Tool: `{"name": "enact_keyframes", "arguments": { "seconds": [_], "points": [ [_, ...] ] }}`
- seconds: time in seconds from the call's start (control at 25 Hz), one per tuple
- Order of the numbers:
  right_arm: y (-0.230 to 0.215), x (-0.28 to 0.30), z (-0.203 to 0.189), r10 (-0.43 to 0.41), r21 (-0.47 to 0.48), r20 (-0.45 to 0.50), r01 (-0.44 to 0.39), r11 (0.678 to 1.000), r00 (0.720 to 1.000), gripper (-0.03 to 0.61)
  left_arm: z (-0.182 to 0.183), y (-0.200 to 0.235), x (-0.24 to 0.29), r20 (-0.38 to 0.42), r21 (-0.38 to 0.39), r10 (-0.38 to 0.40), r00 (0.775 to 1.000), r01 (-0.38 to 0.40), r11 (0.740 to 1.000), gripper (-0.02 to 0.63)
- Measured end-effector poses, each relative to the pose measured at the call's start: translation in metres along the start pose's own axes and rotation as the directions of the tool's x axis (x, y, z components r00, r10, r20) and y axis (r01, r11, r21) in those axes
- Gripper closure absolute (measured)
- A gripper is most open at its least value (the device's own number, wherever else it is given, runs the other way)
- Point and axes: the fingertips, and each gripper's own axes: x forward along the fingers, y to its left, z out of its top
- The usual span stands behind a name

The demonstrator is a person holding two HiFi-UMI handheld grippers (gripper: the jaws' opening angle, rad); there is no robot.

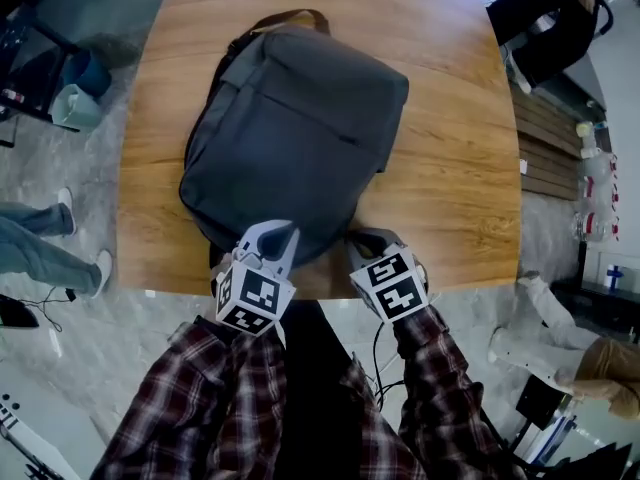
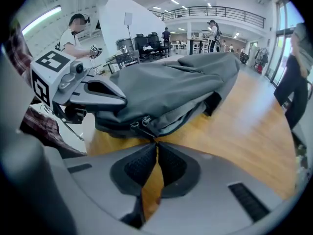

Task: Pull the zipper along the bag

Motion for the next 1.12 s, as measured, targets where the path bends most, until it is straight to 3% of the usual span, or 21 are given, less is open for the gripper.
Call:
{"name": "enact_keyframes", "arguments": {
  "seconds": [0.12,0.2,0.28,0.36,0.52,0.64,0.76,0.96,1.12],
  "points": [
    [-0.023,0.001,0.006,-0.041,0.027,0.008,0.041,0.999,0.999,0.560,0.001,-0.002,0.000,-0.003,0.009,-0.006,1.000,0.006,1.000,0.604],
    [-0.072,-0.007,0.008,-0.145,0.147,0.037,0.138,0.979,0.989,0.573,-0.001,-0.005,0.000,-0.010,0.027,-0.013,1.000,0.013,1.000,0.604],
    [-0.133,-0.025,0.017,-0.202,0.298,0.067,0.174,0.939,0.977,0.572,-0.004,-0.006,-0.001,-0.024,0.041,-0.012,1.000,0.013,0.999,0.604],
    [-0.157,-0.041,0.037,-0.203,0.287,0.077,0.173,0.942,0.976,0.572,-0.005,-0.002,-0.002,-0.050,0.035,0.001,0.999,0.001,0.999,0.604],
    [-0.126,-0.033,0.038,-0.150,0.268,0.088,0.121,0.956,0.985,0.572,-0.001,0.000,-0.002,-0.048,-0.004,-0.013,0.999,0.013,1.000,0.604],
    [-0.098,-0.025,0.033,-0.123,0.345,0.140,0.068,0.936,0.983,0.572,0.015,0.008,-0.009,0.004,-0.132,-0.036,0.999,0.036,0.991,0.604],
    [-0.080,-0.043,0.050,-0.137,0.394,0.226,0.038,0.918,0.965,0.572,0.046,0.021,-0.025,0.098,-0.254,-0.007,0.995,0.032,0.967,0.604],
    [-0.045,-0.106,0.096,-0.194,0.395,0.388,0.028,0.918,0.901,0.572,0.119,0.028,-0.067,0.273,-0.375,0.031,0.961,0.077,0.924,0.604],
    [-0.010,-0.160,0.125,-0.224,0.347,0.508,0.040,0.937,0.832,0.572,0.167,0.017,-0.105,0.371,-0.326,0.042,0.928,0.087,0.942,0.604]
  ]
}}
